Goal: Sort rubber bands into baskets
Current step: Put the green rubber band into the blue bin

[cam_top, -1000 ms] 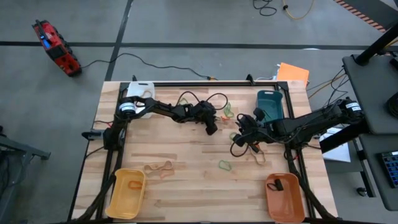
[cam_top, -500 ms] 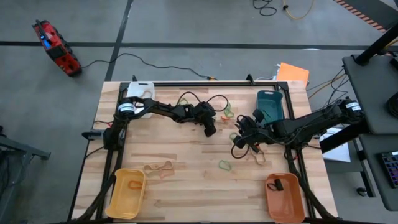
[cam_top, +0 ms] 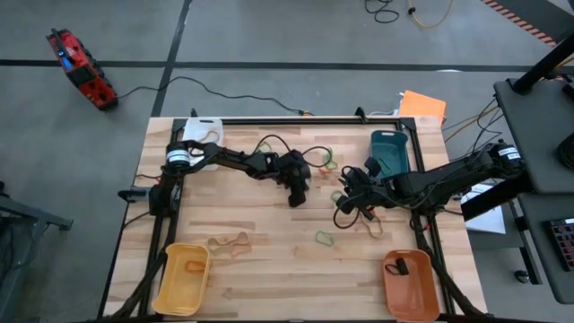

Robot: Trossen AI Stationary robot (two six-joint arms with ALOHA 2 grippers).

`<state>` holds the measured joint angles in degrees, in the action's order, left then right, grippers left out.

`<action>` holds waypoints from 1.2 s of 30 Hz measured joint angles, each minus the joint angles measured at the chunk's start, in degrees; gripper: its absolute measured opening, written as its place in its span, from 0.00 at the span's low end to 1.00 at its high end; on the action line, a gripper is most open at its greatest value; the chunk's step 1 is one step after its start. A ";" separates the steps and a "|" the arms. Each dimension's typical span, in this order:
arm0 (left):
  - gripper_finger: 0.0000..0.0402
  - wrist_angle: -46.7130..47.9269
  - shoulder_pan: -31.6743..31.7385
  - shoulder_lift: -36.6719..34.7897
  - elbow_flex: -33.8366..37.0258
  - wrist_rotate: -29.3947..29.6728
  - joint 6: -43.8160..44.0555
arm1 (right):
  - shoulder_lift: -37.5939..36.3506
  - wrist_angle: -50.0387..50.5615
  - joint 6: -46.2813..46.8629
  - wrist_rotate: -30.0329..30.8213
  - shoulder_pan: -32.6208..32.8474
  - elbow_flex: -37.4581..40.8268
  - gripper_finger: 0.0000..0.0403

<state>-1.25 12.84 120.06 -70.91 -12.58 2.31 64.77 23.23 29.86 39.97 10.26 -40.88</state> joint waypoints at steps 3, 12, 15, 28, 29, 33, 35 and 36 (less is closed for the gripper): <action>0.00 0.08 0.04 -0.51 0.02 -3.68 -1.94 | 0.00 0.01 0.18 -0.01 0.00 0.35 0.13; 0.01 -0.65 0.07 -1.97 -0.74 1.71 -12.67 | 0.00 -0.25 0.18 0.01 0.00 0.46 0.13; 0.04 -1.65 0.18 -1.48 -1.73 13.79 -14.42 | 0.00 -0.58 0.14 0.01 0.00 0.46 0.13; 0.34 -2.69 0.48 -0.58 -1.60 7.18 -16.84 | 0.00 -1.27 -0.41 0.01 0.00 0.68 0.13; 0.35 -2.97 0.46 -0.26 -1.57 7.21 -16.69 | 0.00 -1.30 -0.41 0.03 0.00 0.69 0.13; 0.38 -6.34 0.46 1.56 -1.60 7.34 -14.58 | 0.00 -1.26 -0.39 0.04 0.00 0.87 0.13; 0.39 -7.01 0.46 2.55 -1.73 7.40 -13.90 | 0.00 -1.27 -0.39 0.01 0.00 0.91 0.13; 0.38 -6.32 0.46 2.80 -1.78 7.45 -13.79 | 0.00 -1.25 -0.34 0.04 0.00 0.95 0.13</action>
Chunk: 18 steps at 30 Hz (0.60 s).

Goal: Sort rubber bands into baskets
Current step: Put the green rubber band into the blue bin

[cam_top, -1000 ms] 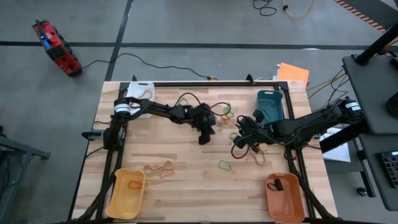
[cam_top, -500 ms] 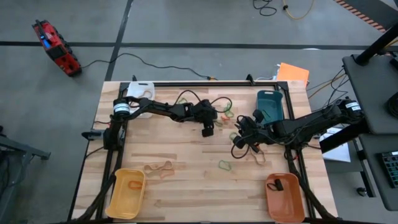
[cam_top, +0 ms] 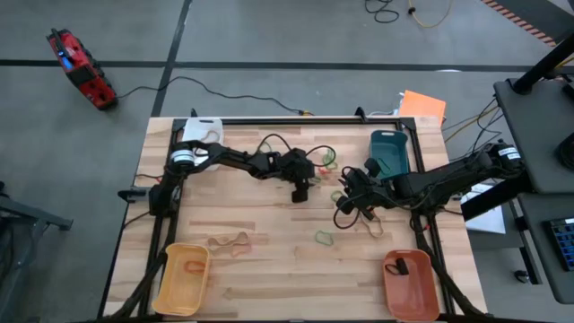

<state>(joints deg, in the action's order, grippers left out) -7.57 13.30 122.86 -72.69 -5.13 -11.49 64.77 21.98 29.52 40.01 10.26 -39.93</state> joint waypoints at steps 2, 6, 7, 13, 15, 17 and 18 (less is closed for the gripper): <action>0.37 1.28 0.02 0.37 -0.34 -0.02 0.01 | 0.00 0.00 0.01 -0.01 0.00 0.11 0.13; 0.30 2.97 -0.01 0.71 -0.47 0.78 0.19 | 0.00 -0.01 -0.09 0.00 0.00 0.14 0.13; 0.28 3.18 -0.04 0.71 -0.46 1.20 0.17 | 0.00 -0.03 -0.07 0.00 0.00 0.14 0.13; 0.06 2.90 -0.03 0.74 -0.15 1.64 0.20 | 0.00 -0.03 -0.03 0.02 0.00 0.14 0.13; 0.02 2.48 0.00 0.77 -0.10 1.93 1.06 | 0.00 -0.02 -0.01 0.02 0.00 0.14 0.13; 0.01 2.37 -0.02 0.80 -0.08 2.21 1.53 | 0.00 -0.01 -0.01 0.02 0.00 0.14 0.13; 0.01 2.28 -0.02 0.81 -0.06 2.19 1.55 | 0.00 -0.03 -0.01 0.02 0.00 0.14 0.13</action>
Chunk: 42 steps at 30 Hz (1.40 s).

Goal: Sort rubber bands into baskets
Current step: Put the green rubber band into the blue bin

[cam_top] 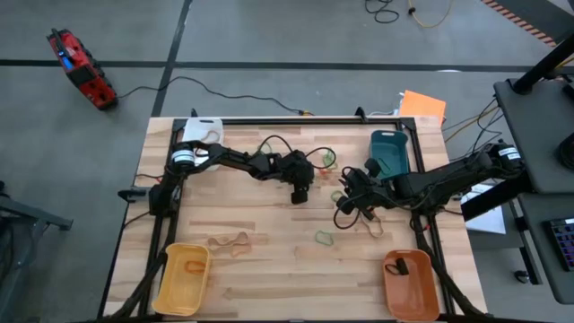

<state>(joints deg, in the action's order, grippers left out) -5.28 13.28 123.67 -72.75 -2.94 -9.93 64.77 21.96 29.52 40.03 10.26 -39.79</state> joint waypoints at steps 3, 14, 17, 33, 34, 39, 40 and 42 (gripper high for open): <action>0.00 0.06 -0.30 -0.50 0.08 0.22 -0.04 | 0.00 -0.02 0.00 0.02 0.00 0.20 0.13; 0.00 0.31 -0.48 -7.43 0.41 -6.48 -2.56 | 0.00 -4.96 0.94 -1.19 0.00 4.10 0.13; 0.00 0.19 -0.47 -9.75 0.91 -10.79 -3.13 | 0.00 -7.03 -0.41 -1.52 0.26 4.35 0.13; 0.00 -6.06 -0.63 -24.46 7.21 -17.20 2.92 | 0.00 -22.93 -14.55 -4.74 2.64 4.41 0.16; 0.00 -6.77 -0.68 -24.72 7.23 -17.23 3.59 | 0.12 -24.78 -16.06 -4.91 2.66 4.42 0.18; 0.00 -8.85 -0.93 -24.75 7.21 -17.49 6.48 | 0.63 -31.73 -22.81 -4.02 2.60 4.39 0.31; 0.00 -9.31 -1.05 -24.61 7.23 -17.62 6.95 | 0.75 -32.67 -24.15 -3.98 2.60 4.39 0.34; 0.00 -10.62 -1.21 -24.36 7.23 -17.62 7.88 | 1.00 -34.82 -26.79 -3.89 2.60 4.39 0.40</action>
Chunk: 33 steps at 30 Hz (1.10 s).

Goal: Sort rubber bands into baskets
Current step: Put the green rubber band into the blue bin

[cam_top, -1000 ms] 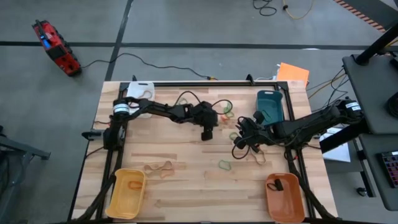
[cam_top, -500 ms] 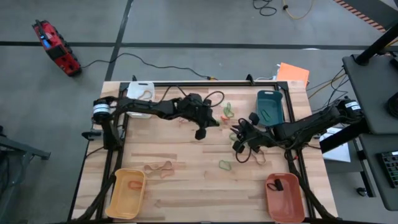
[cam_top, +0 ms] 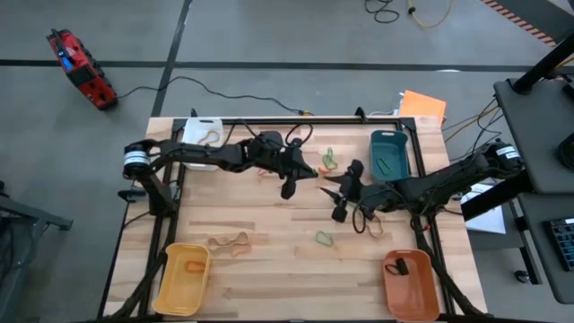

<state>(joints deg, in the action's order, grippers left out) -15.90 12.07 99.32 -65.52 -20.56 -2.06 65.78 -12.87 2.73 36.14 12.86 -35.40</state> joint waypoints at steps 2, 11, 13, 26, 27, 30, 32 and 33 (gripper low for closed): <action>0.00 -0.89 -0.14 0.24 0.00 0.00 0.89 | 0.00 -1.18 -1.12 0.04 -0.06 0.00 0.46; 0.00 -5.34 -2.09 0.32 0.00 -0.02 2.62 | 0.00 -1.63 -1.28 0.01 -0.80 -0.11 0.58; 0.00 -5.66 -2.61 0.32 -0.02 -0.02 2.64 | 0.00 -2.09 -1.39 0.00 -0.90 -0.11 0.59; 0.00 -6.53 -4.17 0.32 -0.02 0.01 2.66 | 0.00 -3.70 -4.85 -0.15 -0.90 -0.16 0.37; 0.00 -6.53 -4.17 0.32 -0.02 0.03 2.66 | 0.00 -3.69 -4.97 -0.15 -0.90 -0.17 0.32; 0.00 -6.49 -4.17 0.32 -0.02 0.50 2.83 | 0.00 -3.67 -5.11 -0.33 -0.90 -0.17 0.19; 0.00 -6.49 -4.17 0.32 -0.02 0.50 3.27 | 0.00 -3.67 -5.42 -0.62 -0.85 -0.17 0.11; 0.00 -6.45 -4.17 0.32 -0.02 0.50 3.38 | 0.00 -3.65 -5.66 -0.61 -0.76 -0.17 0.07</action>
<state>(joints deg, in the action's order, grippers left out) -22.35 7.90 99.63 -65.54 -20.05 1.33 65.78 -16.51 -2.93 35.53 12.11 -35.57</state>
